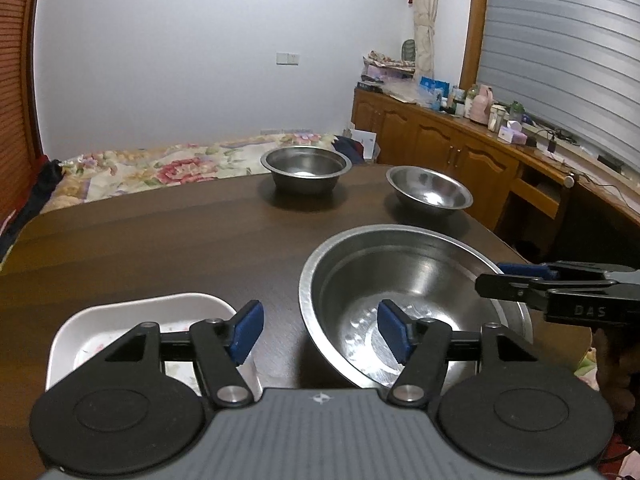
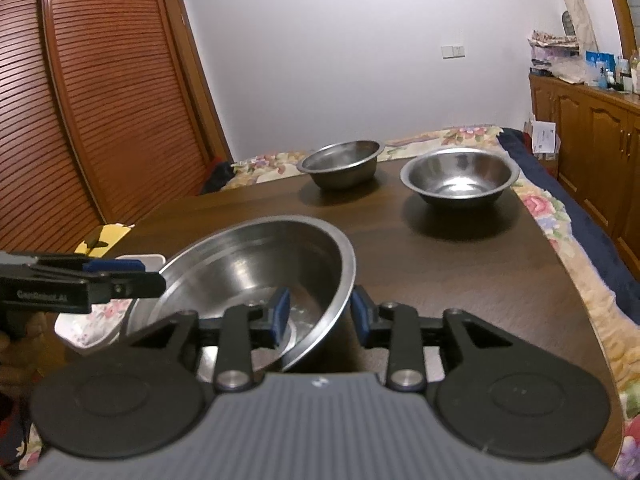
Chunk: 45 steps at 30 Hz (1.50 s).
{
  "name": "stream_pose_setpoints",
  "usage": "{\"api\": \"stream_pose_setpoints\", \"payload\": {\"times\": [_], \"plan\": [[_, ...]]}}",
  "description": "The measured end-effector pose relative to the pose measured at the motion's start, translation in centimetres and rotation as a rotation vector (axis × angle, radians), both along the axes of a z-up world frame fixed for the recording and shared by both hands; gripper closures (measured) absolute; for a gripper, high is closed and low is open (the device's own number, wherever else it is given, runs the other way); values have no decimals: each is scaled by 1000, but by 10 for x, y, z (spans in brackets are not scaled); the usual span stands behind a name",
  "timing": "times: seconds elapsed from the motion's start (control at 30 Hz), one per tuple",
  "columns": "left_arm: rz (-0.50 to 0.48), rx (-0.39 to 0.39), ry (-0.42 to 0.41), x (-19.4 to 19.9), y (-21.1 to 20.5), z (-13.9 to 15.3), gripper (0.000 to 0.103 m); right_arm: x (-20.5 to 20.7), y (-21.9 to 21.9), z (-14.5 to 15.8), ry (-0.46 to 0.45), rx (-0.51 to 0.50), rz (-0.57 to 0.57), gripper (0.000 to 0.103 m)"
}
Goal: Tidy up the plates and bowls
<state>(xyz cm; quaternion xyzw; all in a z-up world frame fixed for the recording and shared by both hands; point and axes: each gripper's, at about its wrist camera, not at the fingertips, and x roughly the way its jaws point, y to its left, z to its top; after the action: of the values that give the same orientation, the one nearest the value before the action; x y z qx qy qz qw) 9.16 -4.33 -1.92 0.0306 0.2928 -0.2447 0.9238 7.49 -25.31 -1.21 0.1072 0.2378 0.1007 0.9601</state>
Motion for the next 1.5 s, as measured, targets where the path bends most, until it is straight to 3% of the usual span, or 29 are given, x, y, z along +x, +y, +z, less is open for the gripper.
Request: {"api": "stream_pose_setpoints", "payload": {"times": [0.07,0.23,0.7,0.93,1.2,1.5], "plan": [[4,-5,-6,1,2,2,33,-1,-1,3,-12,-5,-3,52],[11,-9,-32,9,5,14,29,0,-4,16,-48,-12,-6,46],[-60,21,-109,71,-40,58,29,48,-68,43,-143,-58,-135,43],[-124,57,-97,109,-76,63,29,80,-99,27,-126,-57,-196,43],[-152,98,-40,137,-114,51,31,105,-117,-4,-55,2,-221,43],[-217,161,20,164,-158,34,34,120,-127,-12,-5,21,-225,44]]}}
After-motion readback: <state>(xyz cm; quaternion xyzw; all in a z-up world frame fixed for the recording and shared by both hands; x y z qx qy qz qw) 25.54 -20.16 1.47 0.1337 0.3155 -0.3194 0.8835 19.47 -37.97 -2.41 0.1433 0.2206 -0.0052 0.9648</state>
